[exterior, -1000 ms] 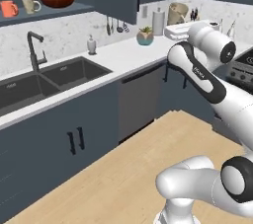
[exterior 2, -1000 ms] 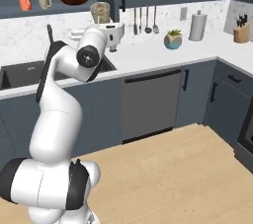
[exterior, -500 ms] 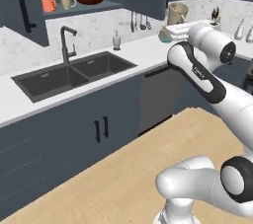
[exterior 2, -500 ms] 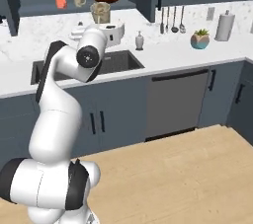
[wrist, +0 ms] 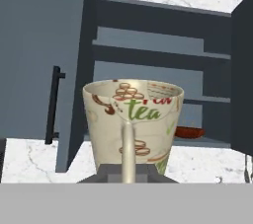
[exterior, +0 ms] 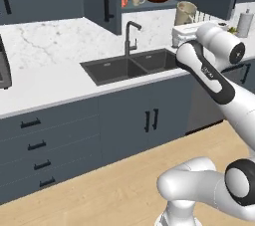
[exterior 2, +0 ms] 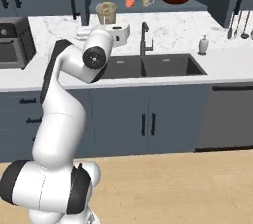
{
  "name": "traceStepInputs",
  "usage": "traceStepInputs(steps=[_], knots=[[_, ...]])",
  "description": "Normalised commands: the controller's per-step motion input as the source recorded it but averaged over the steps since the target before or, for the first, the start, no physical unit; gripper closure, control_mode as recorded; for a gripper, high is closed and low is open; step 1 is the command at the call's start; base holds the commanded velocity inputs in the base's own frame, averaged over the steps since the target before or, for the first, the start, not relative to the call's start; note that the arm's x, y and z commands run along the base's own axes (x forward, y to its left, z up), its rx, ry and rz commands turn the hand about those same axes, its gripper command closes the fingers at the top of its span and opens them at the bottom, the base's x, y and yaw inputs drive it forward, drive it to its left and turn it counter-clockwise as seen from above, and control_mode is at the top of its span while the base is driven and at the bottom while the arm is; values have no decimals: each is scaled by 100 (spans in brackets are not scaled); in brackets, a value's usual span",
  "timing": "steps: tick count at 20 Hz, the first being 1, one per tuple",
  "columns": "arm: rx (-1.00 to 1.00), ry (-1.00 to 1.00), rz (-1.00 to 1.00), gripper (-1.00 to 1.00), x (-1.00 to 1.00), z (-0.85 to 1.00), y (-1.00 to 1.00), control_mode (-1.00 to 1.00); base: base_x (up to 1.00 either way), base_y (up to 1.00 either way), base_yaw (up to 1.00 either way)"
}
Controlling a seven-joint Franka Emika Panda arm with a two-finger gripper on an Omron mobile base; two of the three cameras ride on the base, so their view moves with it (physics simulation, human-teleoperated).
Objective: Gather all objects into one cabinet and sort the glasses and bowls to opposite sides.
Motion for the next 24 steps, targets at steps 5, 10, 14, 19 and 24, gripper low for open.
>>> traceStepInputs(steps=[5,10,14,19,24], knots=[[0,0,0,100,0,0,0,100,0,20,24],[0,0,0,100,0,0,0,100,0,0,0],[0,0,0,100,0,0,0,100,21,8,1],[0,0,0,100,0,0,0,100,48,10,7],[0,0,0,100,0,0,0,100,31,0,7]])
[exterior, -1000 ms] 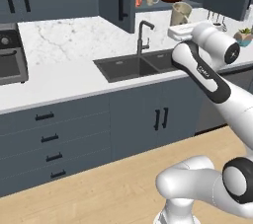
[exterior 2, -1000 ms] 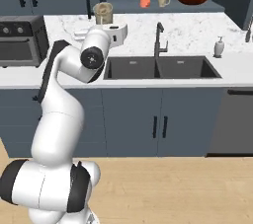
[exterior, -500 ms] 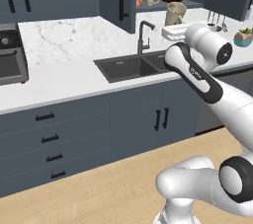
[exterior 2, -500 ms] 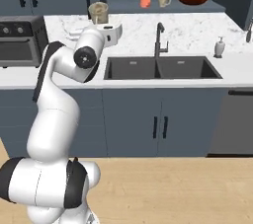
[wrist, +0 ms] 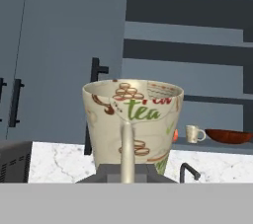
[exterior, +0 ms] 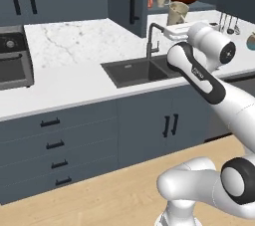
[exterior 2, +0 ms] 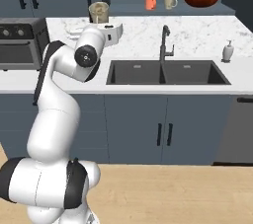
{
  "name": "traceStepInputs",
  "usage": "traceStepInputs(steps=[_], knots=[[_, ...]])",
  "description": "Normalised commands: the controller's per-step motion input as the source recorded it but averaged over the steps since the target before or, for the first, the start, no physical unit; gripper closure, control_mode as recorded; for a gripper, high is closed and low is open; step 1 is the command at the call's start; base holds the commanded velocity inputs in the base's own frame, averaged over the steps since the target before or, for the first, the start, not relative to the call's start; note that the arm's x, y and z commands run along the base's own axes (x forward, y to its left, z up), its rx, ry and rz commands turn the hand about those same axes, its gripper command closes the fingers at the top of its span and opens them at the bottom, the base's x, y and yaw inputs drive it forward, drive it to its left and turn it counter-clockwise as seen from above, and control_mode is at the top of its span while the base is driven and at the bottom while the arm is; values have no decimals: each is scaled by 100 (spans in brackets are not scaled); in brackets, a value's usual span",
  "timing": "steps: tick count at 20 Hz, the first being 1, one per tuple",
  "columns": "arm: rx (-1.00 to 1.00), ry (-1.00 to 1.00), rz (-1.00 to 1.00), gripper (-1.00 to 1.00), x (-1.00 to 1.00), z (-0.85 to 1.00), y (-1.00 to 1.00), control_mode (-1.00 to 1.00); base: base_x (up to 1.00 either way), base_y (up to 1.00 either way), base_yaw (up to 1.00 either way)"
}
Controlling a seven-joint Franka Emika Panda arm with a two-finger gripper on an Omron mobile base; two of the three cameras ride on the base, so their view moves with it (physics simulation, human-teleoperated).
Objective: Gather all objects into one cabinet and sort the glasses and bowls to opposite sides.
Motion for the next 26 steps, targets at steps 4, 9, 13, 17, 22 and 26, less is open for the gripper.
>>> traceStepInputs(steps=[4,9,13,17,22,26], knots=[[0,0,0,100,0,0,0,100,20,0,9],[0,0,0,100,0,0,0,100,4,-2,2],[0,0,0,100,0,0,0,100,2,-33,0],[0,0,0,100,0,0,0,100,2,-49,0],[0,0,0,100,0,0,0,100,0,-46,0],[0,0,0,100,0,0,0,100,3,-37,0]])
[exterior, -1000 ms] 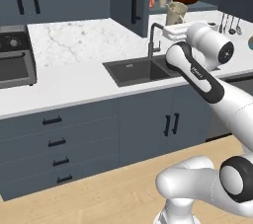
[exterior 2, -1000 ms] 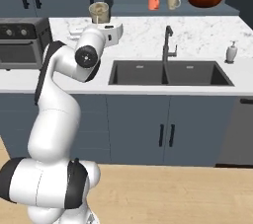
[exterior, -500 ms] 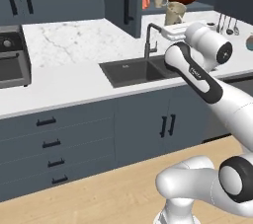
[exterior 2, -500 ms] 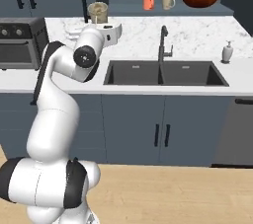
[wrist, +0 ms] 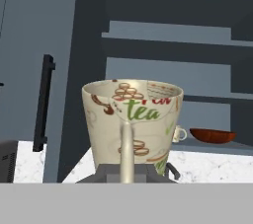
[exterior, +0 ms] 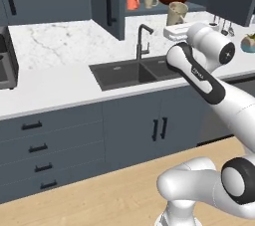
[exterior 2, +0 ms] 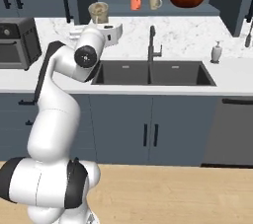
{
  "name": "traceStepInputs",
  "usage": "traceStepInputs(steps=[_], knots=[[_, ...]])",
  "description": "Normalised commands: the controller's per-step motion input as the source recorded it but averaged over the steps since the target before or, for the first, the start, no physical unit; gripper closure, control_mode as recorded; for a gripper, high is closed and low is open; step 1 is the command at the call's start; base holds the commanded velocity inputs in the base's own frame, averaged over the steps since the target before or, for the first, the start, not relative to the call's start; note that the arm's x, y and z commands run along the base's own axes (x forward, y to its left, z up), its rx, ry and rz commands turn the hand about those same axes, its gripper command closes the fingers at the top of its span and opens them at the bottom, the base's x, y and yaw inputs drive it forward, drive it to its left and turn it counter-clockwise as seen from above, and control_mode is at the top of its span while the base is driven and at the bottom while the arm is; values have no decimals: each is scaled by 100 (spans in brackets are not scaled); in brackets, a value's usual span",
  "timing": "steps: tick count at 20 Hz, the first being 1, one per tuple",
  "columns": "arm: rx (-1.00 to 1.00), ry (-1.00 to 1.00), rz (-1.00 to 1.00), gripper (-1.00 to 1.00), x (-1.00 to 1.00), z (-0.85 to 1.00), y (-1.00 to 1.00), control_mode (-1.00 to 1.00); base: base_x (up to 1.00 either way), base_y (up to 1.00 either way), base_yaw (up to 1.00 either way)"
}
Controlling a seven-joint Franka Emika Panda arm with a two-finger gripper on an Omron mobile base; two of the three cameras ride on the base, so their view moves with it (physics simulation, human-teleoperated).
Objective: Gather all objects into one cabinet and sort the glasses and bowls to opposite sides.
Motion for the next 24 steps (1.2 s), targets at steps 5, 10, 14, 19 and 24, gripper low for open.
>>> traceStepInputs(steps=[5,10,14,19,24], knots=[[0,0,0,100,0,0,0,100,7,-23,0],[0,0,0,100,0,0,0,100,18,-33,1],[0,0,0,100,0,0,0,100,21,-37,3],[0,0,0,100,0,0,0,100,14,-36,3],[0,0,0,100,0,0,0,100,9,-11,0]])
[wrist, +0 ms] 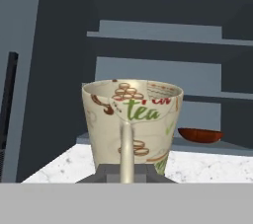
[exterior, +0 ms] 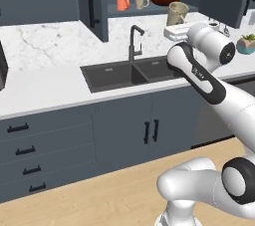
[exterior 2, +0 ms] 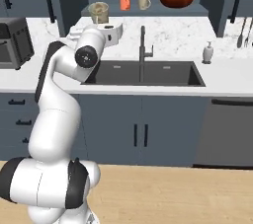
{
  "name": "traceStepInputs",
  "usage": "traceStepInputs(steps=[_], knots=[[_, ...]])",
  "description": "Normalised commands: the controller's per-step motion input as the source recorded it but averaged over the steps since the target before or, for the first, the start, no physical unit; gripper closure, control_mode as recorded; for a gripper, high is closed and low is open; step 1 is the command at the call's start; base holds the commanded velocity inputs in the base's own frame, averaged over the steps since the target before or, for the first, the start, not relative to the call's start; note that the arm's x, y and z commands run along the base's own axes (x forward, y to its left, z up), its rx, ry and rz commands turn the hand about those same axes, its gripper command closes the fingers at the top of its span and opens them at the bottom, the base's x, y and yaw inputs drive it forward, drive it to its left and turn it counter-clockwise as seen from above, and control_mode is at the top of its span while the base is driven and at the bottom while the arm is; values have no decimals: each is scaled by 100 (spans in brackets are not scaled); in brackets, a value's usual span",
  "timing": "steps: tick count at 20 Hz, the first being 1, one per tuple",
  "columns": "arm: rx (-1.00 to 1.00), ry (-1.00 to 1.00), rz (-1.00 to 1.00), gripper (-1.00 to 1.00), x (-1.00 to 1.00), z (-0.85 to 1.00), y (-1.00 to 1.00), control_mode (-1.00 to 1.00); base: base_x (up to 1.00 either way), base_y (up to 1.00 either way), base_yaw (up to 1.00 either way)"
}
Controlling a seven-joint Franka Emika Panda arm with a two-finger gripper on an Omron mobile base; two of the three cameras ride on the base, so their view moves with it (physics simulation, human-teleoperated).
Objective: Gather all objects into one cabinet and sort the glasses and bowls to opposite sides.
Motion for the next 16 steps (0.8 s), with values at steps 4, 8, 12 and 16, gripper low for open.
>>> traceStepInputs(steps=[4,8,12,16], knots=[[0,0,0,100,0,0,0,100,61,0,0],[0,0,0,100,0,0,0,100,73,0,0],[0,0,0,100,0,0,0,100,68,0,0],[0,0,0,100,0,0,0,100,66,0,0]])
